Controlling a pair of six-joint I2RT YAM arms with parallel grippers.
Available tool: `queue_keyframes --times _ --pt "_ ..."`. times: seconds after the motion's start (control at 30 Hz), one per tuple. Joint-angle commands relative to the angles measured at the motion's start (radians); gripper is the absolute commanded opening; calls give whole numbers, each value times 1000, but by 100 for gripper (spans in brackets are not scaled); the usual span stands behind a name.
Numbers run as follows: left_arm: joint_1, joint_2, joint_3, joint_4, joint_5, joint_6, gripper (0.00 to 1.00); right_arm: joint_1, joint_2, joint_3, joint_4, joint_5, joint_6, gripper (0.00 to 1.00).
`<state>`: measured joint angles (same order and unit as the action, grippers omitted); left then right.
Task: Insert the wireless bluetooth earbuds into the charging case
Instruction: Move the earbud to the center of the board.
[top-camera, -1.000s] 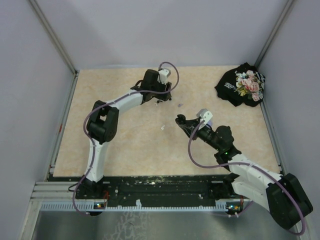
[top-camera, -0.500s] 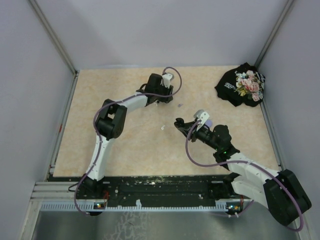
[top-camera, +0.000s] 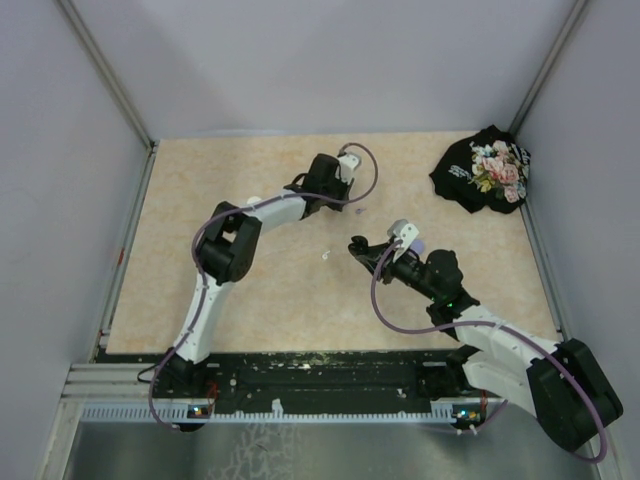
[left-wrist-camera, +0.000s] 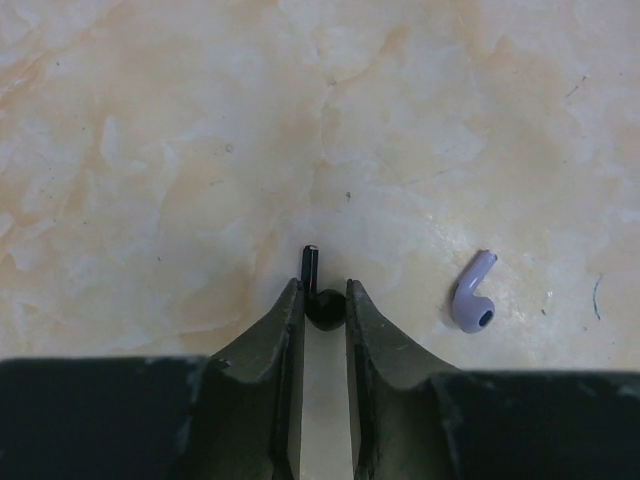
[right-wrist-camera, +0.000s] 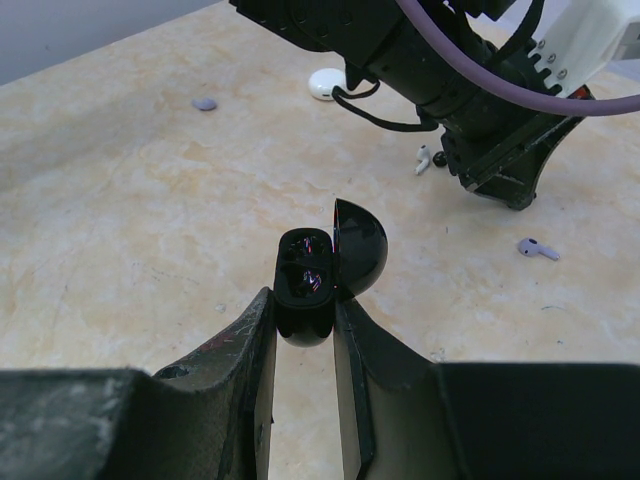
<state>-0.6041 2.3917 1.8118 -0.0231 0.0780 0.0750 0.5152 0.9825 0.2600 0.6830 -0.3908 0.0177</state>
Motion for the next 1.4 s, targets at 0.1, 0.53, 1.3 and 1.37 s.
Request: queue_keyframes --times 0.1,0.53,1.3,1.37 --pt "-11 -105 -141 -124 17 2 10 6 -38 30 25 -21 0 0" --pt "-24 -465 -567 -282 -29 -138 12 6 -69 -1 33 -94 41 0" --pt "-25 -627 -719 -454 -296 -247 49 6 -29 -1 84 -163 68 0" --pt "-24 -630 -720 -470 -327 -254 51 6 -28 -2 86 -163 67 0"
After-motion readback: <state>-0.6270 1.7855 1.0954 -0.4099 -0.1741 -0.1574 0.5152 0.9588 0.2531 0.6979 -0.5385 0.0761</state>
